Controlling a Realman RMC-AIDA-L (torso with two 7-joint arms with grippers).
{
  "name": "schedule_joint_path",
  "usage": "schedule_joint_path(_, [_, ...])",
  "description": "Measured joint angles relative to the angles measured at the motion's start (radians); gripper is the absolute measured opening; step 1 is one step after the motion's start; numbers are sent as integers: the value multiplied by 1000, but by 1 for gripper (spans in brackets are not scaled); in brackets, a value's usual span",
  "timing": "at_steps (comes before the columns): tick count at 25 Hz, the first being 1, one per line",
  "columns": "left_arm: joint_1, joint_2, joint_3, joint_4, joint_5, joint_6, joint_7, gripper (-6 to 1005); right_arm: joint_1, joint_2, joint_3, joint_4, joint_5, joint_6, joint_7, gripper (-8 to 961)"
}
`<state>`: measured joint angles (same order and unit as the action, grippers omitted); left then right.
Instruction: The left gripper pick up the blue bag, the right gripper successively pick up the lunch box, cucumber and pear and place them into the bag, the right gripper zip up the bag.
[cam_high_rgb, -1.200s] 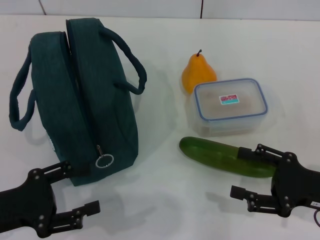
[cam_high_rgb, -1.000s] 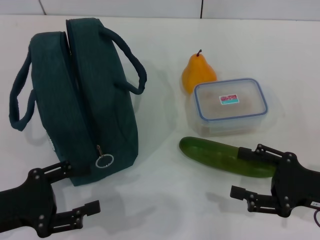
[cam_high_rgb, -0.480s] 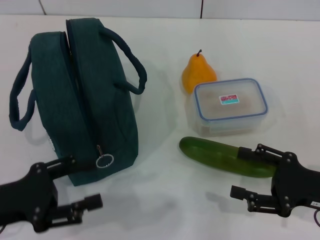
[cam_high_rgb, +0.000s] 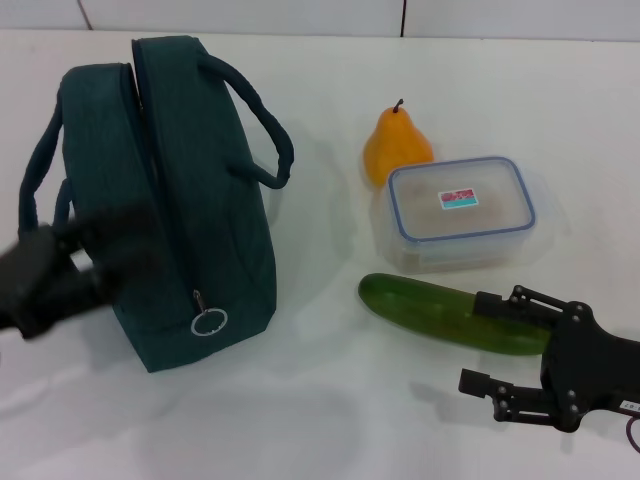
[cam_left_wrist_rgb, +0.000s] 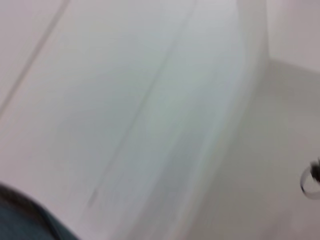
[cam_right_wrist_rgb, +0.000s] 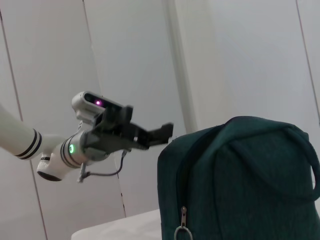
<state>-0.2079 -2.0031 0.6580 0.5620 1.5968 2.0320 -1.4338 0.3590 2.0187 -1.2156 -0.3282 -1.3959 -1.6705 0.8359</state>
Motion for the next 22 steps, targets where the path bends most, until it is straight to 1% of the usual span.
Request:
schedule_joint_path(2, [-7, 3, -22, 0, -36, -2, -41, 785, 1, 0, -1, 0, 0, 0, 0, 824])
schedule_joint_path(4, [-24, 5, -90, 0, -48, -6, -102, 785, 2, 0, -1, -1, 0, 0, 0, 824])
schedule_joint_path(5, [-33, 9, -117, 0, -48, -8, -127, 785, 2, 0, 0, -2, 0, 0, 0, 824])
schedule_joint_path(7, [-53, 25, -165, 1, -45, -13, -191, 784, 3, 0, 0, -4, 0, 0, 0, 824])
schedule_joint_path(8, [-66, 38, -173, 5, -45, -20, -239, 784, 3, 0, 0, -5, 0, 0, 0, 824])
schedule_joint_path(11, [-86, 61, -176, 12, -50, -37, -319, 784, 3, 0, 2, -5, 0, 0, 0, 824])
schedule_joint_path(13, [-100, 80, -177, 23, -49, -55, -382, 784, 3, 0, 2, -3, 0, 0, 0, 824])
schedule_joint_path(14, [-107, 93, -176, 41, -41, -69, -432, 784, 3, 0, 2, -2, 0, 0, 0, 824])
schedule_joint_path(15, [-110, 99, -174, 54, -35, -78, -460, 784, 3, 0, 2, -1, 0, 0, 0, 824])
schedule_joint_path(19, [-120, 122, -175, 182, 42, -119, -662, 784, 2, 0, 3, -1, 0, 0, 2, 824])
schedule_joint_path(20, [-126, 130, -173, 235, 82, -127, -749, 784, 2, 0, 4, -2, 0, 0, 3, 824])
schedule_joint_path(22, [-137, 137, -172, 290, 129, -129, -823, 784, 2, 0, 4, -3, 0, 0, 4, 824])
